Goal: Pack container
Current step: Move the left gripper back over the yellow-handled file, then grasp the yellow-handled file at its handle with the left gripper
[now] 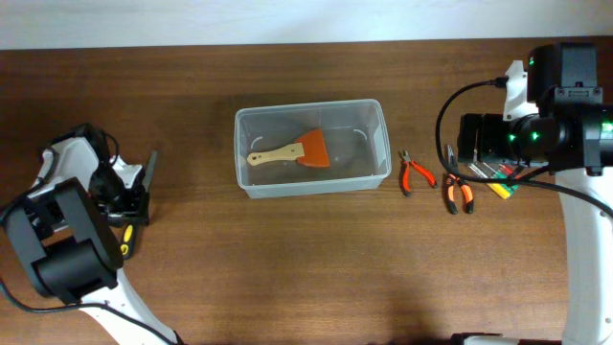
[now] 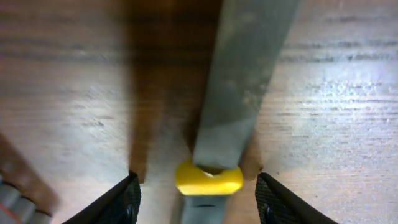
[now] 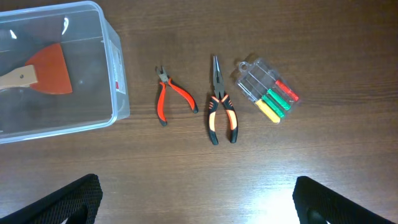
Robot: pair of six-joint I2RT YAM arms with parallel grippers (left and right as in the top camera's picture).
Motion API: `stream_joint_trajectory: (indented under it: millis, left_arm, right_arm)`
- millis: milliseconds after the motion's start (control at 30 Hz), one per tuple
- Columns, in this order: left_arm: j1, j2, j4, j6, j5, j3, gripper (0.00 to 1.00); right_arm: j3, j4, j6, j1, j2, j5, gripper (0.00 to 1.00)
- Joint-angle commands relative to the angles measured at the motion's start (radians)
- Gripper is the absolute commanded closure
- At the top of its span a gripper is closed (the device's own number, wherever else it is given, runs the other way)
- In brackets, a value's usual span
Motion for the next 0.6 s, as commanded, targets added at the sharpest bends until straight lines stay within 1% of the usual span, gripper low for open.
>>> stream_joint_trajectory:
  millis: [0, 100, 233, 300, 367, 500, 567]
  left_arm:
    - [-0.021, 0.064, 0.022, -0.027, 0.062, -0.072, 0.41]
    - [-0.036, 0.064, 0.074, -0.033, 0.061, -0.090, 0.47]
    - [-0.046, 0.064, 0.138, -0.032, 0.058, -0.131, 0.48]
    - [-0.046, 0.064, 0.171, -0.032, 0.058, -0.156, 0.53]
    - [-0.046, 0.064, 0.203, -0.032, 0.058, -0.175, 0.54]
    - [-0.046, 0.064, 0.282, -0.031, 0.058, -0.215, 0.53]
    - [-0.045, 0.064, 0.297, -0.031, 0.058, -0.225, 0.53]
  right_arm:
    - [0.000, 0.004, 0.005, -0.006, 0.002, 0.002, 0.01]
    - [0.000, 0.004, 0.005, -0.006, 0.002, 0.002, 0.01]
    - [0.000, 0.003, 0.005, -0.006, 0.002, 0.002, 0.01]
    - [0.000, 0.003, 0.005, -0.006, 0.002, 0.002, 0.01]
    - [0.000, 0.003, 0.005, -0.006, 0.002, 0.002, 0.01]
    - [0.000, 0.003, 0.005, -0.006, 0.002, 0.002, 0.01]
    - [0.000, 0.003, 0.005, -0.006, 0.002, 0.002, 0.01]
